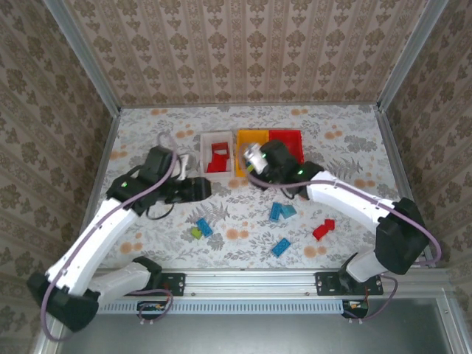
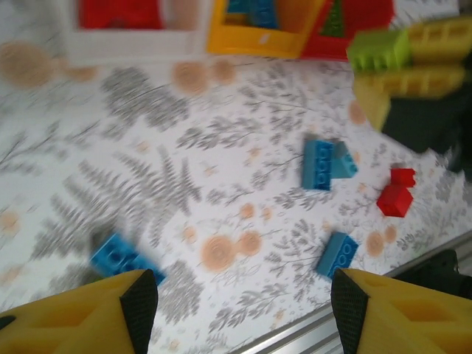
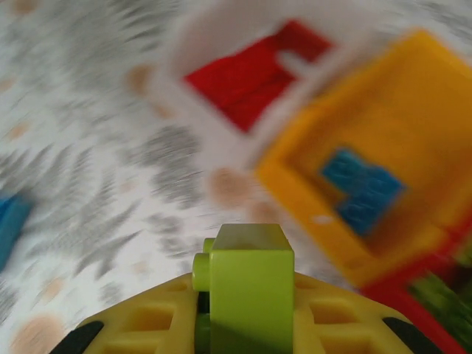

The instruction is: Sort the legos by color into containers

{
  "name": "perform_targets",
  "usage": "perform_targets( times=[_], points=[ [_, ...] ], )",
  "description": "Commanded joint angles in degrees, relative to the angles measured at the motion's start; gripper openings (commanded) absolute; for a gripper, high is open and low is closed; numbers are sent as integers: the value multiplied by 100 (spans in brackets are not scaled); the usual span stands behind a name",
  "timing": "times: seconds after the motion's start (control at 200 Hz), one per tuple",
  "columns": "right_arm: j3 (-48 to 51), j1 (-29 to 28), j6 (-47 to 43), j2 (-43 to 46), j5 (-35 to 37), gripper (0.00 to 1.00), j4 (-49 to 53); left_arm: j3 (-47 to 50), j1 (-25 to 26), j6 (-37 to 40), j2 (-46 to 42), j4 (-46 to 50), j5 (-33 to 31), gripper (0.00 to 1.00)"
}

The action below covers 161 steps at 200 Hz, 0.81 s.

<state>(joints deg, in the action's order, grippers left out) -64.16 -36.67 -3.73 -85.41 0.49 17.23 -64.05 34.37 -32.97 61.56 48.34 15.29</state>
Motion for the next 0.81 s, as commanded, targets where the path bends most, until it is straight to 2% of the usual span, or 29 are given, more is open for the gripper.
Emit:
perform_targets(
  times=[0.0, 0.15, 0.34, 0.57, 0.685, 0.8],
  points=[
    [-205, 492, 1078, -331, 382, 21, 267, -567, 412, 312, 705, -833, -228, 67],
    [-1309, 1117, 1970, -1286, 1004, 23, 1047, -1357, 697, 657, 1694, -1111, -269, 66],
    [-2859, 1566, 2441, -2684, 1560, 24, 2212, -1935, 780, 856, 2460, -1467, -125, 66],
    [-4134, 1722, 2395, -3801, 1944, 27, 2960, -2146, 841, 885, 2869, -1766, -16, 66],
    [-4406, 1726, 2311, -4077, 1966, 30, 3024, -2097, 870, 871, 2849, -1764, 0, 66],
    [-4471, 1733, 2285, -4133, 1963, 41, 2983, -1957, 877, 853, 2752, -1766, -11, 66]
  ],
)
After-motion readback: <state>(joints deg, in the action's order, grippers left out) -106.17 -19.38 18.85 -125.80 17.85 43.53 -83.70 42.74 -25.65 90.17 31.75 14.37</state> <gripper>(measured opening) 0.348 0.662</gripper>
